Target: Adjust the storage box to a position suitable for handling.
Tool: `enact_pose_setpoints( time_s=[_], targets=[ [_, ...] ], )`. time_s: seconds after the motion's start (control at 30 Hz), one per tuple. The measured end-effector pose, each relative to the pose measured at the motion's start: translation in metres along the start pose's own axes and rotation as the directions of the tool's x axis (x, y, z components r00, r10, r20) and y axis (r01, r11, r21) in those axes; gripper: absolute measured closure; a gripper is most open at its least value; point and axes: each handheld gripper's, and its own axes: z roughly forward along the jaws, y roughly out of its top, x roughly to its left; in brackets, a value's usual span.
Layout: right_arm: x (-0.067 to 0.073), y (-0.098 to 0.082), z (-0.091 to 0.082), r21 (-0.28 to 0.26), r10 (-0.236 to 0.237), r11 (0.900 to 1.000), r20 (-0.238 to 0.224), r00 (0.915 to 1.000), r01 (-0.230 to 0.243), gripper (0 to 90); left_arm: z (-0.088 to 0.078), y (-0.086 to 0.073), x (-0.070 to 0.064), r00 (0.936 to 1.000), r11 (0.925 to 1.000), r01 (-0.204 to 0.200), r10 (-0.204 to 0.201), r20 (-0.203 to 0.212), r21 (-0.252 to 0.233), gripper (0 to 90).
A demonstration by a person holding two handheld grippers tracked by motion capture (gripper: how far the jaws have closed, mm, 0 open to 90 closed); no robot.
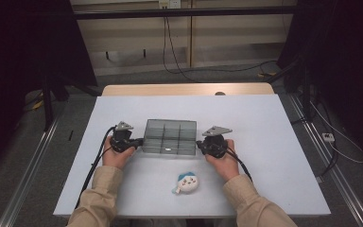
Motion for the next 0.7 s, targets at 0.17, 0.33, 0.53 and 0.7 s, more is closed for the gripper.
enact_pose_setpoints(
  time_s=[0.17, 0.33, 0.53, 0.7],
  targets=[
    [-0.004, -0.004, -0.005, -0.004, 0.005, 1.000, 0.006, 1.0000, -0.005, 90.0, 0.000, 0.000, -0.007, 0.9997, 0.9998, -0.017, 0.017, 0.020, 0.013, 90.0],
    [-0.005, -0.008, -0.010, -0.004, 0.004, 1.000, 0.018, 0.9998, -0.004, 90.0, -0.001, -0.001, -0.014, 0.9992, 0.9993, -0.034, 0.034, 0.019, 0.015, 90.0],
    [-0.007, -0.012, -0.014, -0.005, 0.000, 1.000, 0.026, 0.9997, 0.001, 90.0, -0.002, -0.003, -0.022, 0.9987, 0.9986, -0.048, 0.048, 0.019, 0.023, 90.0],
    [-0.008, -0.021, -0.016, -0.003, 0.006, 1.000, 0.028, 0.9996, -0.006, 90.0, -0.002, -0.004, -0.028, 0.9984, 0.9985, -0.050, 0.050, 0.027, 0.020, 90.0]
  ],
)
